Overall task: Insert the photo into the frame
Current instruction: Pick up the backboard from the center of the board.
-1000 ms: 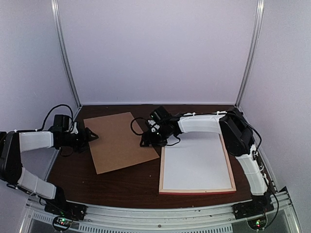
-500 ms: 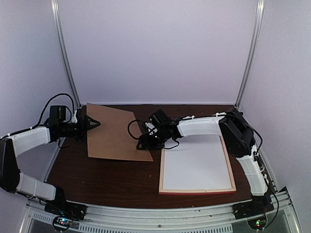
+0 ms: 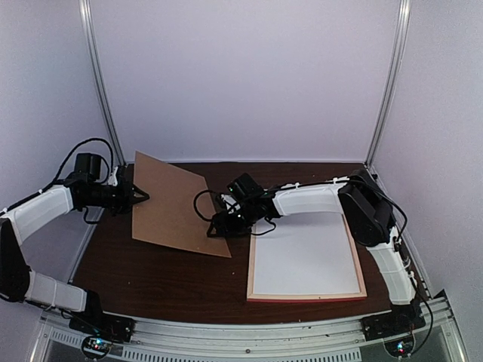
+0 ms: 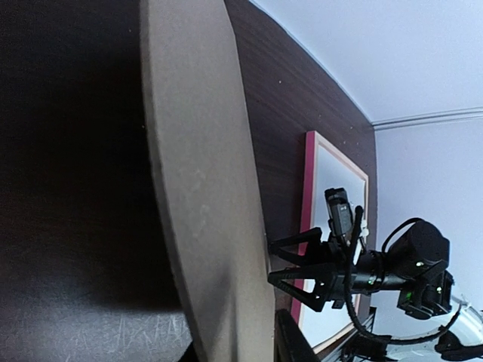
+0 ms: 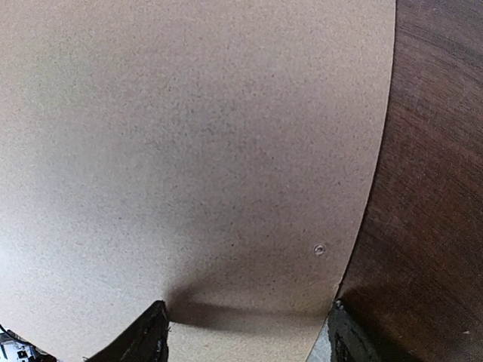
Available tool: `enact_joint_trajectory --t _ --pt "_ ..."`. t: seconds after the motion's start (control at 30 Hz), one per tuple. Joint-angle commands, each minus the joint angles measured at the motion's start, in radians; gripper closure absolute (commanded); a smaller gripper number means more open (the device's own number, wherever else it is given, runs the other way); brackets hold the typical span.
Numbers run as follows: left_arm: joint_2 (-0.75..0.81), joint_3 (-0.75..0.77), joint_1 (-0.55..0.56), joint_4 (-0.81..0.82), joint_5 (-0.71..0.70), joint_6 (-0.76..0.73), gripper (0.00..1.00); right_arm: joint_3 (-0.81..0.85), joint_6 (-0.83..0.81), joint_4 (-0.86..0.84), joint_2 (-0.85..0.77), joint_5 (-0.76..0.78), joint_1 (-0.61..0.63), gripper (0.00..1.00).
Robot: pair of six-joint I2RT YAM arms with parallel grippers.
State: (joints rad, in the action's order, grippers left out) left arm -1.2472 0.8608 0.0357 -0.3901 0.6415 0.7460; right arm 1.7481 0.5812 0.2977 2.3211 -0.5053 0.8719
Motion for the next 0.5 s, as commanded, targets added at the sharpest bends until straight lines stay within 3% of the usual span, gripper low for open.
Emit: enact_joint_trajectory --t 0.0,0.27,0.47 --pt "-0.001 0.062 0.01 -0.061 -0.02 -0.053 0.8 -0.023 0.008 0.066 0.012 -0.032 0.022 0.29" --pt "-0.002 0.157 0.01 -0.214 -0.067 -0.145 0.99 -0.048 -0.009 0.083 -0.038 -0.025 0.021 0.28" --pt "0.007 0.28 0.01 -0.377 -0.076 -0.218 1.0 -0.069 -0.041 0.118 -0.103 -0.011 0.019 0.27"
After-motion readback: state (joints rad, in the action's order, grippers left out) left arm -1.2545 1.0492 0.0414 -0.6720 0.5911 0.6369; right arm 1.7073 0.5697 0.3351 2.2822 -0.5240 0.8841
